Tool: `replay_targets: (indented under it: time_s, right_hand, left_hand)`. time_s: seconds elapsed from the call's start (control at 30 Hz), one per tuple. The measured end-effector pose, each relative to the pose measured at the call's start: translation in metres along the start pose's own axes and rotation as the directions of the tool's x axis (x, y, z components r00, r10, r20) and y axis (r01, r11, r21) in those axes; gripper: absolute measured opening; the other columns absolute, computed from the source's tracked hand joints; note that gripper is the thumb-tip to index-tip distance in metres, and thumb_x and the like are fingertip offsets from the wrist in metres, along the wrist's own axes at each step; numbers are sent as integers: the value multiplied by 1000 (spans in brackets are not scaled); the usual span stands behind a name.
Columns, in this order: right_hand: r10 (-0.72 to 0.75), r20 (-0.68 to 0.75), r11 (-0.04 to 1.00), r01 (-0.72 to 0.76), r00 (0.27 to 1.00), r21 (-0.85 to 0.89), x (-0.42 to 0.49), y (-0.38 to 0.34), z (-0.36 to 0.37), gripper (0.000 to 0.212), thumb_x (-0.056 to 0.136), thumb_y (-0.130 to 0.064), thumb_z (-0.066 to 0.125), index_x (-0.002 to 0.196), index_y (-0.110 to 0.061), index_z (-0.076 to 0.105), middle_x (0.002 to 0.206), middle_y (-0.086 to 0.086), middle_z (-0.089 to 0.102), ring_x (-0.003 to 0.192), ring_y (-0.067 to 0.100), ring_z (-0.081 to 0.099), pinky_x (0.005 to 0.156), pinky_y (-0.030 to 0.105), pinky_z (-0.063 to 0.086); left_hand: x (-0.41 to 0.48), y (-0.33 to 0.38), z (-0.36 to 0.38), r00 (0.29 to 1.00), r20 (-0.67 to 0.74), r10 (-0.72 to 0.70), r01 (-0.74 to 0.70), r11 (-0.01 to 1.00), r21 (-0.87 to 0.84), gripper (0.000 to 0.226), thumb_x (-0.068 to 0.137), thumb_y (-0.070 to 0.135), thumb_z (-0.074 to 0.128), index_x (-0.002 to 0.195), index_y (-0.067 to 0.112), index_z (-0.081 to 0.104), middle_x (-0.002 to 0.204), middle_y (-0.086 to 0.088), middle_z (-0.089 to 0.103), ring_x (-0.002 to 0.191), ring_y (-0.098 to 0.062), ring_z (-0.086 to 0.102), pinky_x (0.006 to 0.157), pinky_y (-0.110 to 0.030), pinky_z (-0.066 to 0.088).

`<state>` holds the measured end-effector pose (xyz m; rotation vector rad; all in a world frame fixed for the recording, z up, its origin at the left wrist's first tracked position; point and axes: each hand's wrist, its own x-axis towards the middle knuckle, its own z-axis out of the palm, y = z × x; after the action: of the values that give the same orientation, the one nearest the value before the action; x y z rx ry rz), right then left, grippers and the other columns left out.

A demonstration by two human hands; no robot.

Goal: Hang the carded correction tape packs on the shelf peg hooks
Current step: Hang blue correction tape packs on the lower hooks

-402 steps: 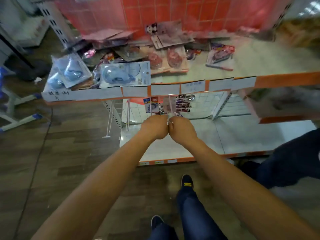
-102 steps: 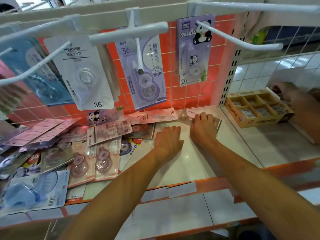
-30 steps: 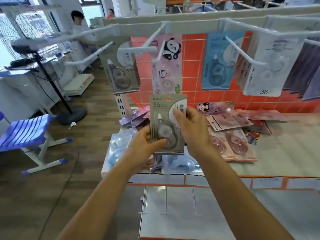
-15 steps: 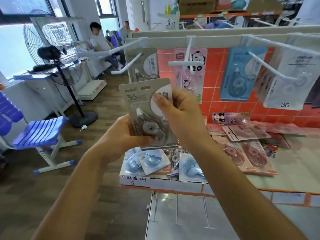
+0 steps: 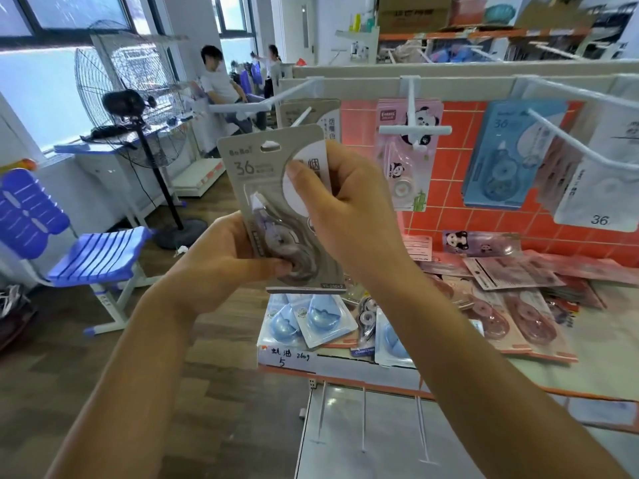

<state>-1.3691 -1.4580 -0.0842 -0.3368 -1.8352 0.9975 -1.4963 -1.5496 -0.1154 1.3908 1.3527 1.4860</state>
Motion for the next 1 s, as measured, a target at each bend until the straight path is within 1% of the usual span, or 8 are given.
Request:
replay_targets:
  time_s: [0.1, 0.2, 0.3, 0.5, 0.63, 0.73, 0.87, 1.0]
  right_hand:
    - [17, -10, 999, -18, 1000, -47, 6, 1, 6, 18, 91, -18, 55, 81, -7, 65, 74, 9, 65, 68, 22, 59, 66, 43, 50]
    - [52, -22, 998, -53, 998, -44, 9, 5, 8, 18, 91, -16, 56, 80, -5, 65, 75, 11, 65, 70, 25, 59, 68, 43, 51]
    - [96, -30, 995, -95, 995, 25, 12, 10, 9, 17, 91, -15, 57, 81, -5, 66, 73, 11, 65, 69, 27, 58, 63, 38, 49]
    - [75, -33, 997, -75, 997, -24, 17, 14, 10, 18, 91, -16, 57, 78, -7, 65, 70, 9, 64, 64, 22, 58, 57, 32, 45]
    - [108, -50, 994, -110, 993, -26, 22, 22, 10, 32, 90, -11, 57, 59, -17, 52, 56, -1, 51, 53, 8, 44, 50, 21, 36]
    - [123, -77, 991, -126, 989, -34, 33, 33, 12, 36, 91, -11, 57, 57, -19, 46, 52, -8, 43, 49, 6, 38, 47, 18, 31]
    - [179, -142, 974, -196, 973, -114, 66, 63, 15, 34, 91, -17, 58, 59, -13, 48, 54, -3, 44, 51, 13, 40, 51, 25, 33]
    - [257, -173, 930, -292, 951, -225, 105, 89, 16, 41, 94, -26, 56, 56, -22, 39, 54, -7, 40, 51, 7, 37, 60, 26, 31]
  left_hand:
    - [1, -5, -8, 1000, 10, 17, -17, 999, -49, 48, 49, 14, 92, 92, 16, 71, 87, -3, 75, 83, -17, 73, 70, -24, 57]
    - [1, -7, -11, 1000, 16, -17, 18, 997, -71, 55, 43, 34, 94, 92, 20, 72, 91, -4, 75, 86, -19, 72, 71, -24, 57]
    - [7, -9, -14, 1000, -14, -23, 22, 999, -38, 56, 45, 22, 92, 96, 15, 68, 92, -6, 75, 88, -20, 72, 71, -24, 57]
    - [16, -11, -17, 998, -41, -36, 37, 999, 13, 41, 61, -5, 71, 98, 9, 61, 87, -1, 75, 84, -15, 72, 69, -20, 56]
    - [22, -19, -25, 999, 8, -52, 53, 999, -11, 58, 51, 21, 92, 102, 13, 66, 100, -10, 73, 96, -27, 70, 78, -30, 57]
    - [34, -21, -24, 997, -23, -69, 70, 995, 77, 61, 57, 14, 87, 111, 7, 60, 105, -12, 72, 100, -30, 68, 85, -36, 57]
    - [71, -31, -28, 986, -143, -83, 93, 994, 65, 52, 73, 10, 73, 120, 1, 51, 110, -17, 69, 102, -31, 67, 86, -42, 56]
    - [119, -49, -34, 944, -328, -28, 104, 970, 218, 41, 77, 17, 78, 109, 14, 52, 104, -9, 69, 97, -27, 68, 87, -44, 56]
